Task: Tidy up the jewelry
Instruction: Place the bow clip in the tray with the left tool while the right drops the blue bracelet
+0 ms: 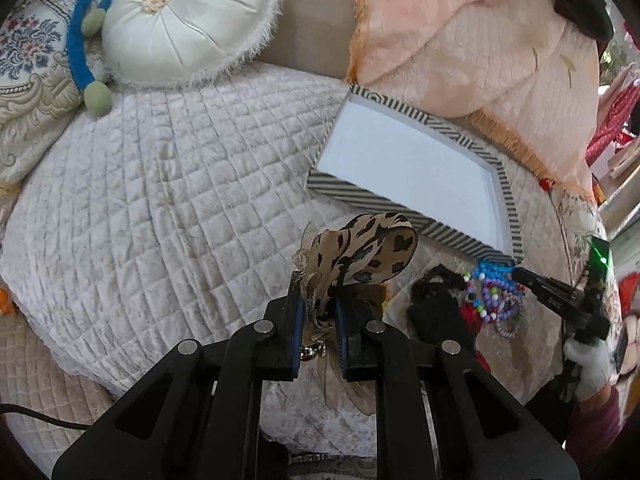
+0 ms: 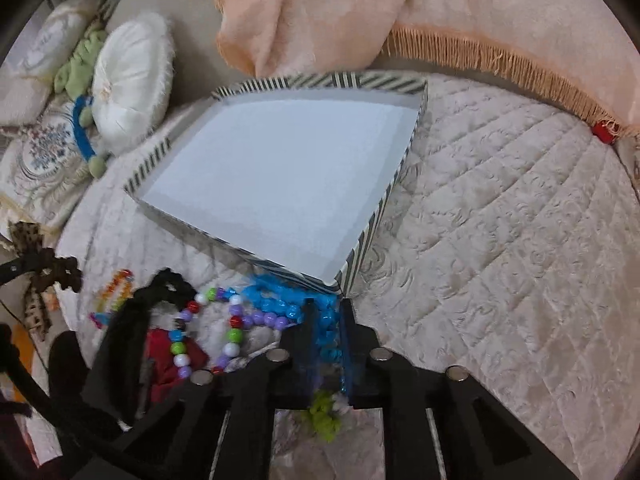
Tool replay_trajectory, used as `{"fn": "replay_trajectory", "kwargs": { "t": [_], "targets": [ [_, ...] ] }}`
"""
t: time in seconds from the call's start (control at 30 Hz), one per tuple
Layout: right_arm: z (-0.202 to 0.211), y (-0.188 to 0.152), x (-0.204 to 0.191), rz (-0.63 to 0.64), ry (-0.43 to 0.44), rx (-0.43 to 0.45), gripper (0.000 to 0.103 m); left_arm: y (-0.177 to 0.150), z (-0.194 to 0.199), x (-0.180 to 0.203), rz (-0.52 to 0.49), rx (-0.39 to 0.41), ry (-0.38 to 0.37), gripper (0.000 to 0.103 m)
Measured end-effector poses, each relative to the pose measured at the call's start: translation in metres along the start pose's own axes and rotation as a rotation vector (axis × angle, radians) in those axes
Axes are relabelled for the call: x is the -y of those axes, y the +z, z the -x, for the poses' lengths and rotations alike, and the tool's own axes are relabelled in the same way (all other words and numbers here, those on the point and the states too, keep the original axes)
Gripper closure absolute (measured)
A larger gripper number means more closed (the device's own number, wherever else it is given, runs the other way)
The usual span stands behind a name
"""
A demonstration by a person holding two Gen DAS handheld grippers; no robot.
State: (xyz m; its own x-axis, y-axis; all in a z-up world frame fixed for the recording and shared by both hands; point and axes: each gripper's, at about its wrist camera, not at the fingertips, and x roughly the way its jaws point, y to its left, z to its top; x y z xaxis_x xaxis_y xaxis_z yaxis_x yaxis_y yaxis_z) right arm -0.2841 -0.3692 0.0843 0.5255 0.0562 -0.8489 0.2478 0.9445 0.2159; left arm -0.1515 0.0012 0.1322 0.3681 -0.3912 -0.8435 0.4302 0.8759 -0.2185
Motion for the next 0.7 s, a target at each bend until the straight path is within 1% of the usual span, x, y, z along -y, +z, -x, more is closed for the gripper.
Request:
{"fn": "replay_trajectory", "kwargs": {
  "t": [0.13,0.4,0.53,0.7],
  "targets": [
    [0.030,0.003,-0.005,0.010,0.022,0.057,0.095,0.003,0.006,0.000,0.005,0.018,-0.005,0.090],
    [0.073,0.018,-0.021,0.049,0.040,0.146,0.095,0.019,0.018,0.012,-0.020,0.044,-0.050,0.090],
    [0.087,0.028,-0.026,0.056,0.049,0.178,0.095,0.029,0.020,0.020,-0.032,0.054,-0.068,0.090],
    [0.084,0.046,-0.033,0.055,0.063,0.200,0.095,0.048,0.010,0.034,-0.030,0.061,-0.079,0.090]
  ]
}}
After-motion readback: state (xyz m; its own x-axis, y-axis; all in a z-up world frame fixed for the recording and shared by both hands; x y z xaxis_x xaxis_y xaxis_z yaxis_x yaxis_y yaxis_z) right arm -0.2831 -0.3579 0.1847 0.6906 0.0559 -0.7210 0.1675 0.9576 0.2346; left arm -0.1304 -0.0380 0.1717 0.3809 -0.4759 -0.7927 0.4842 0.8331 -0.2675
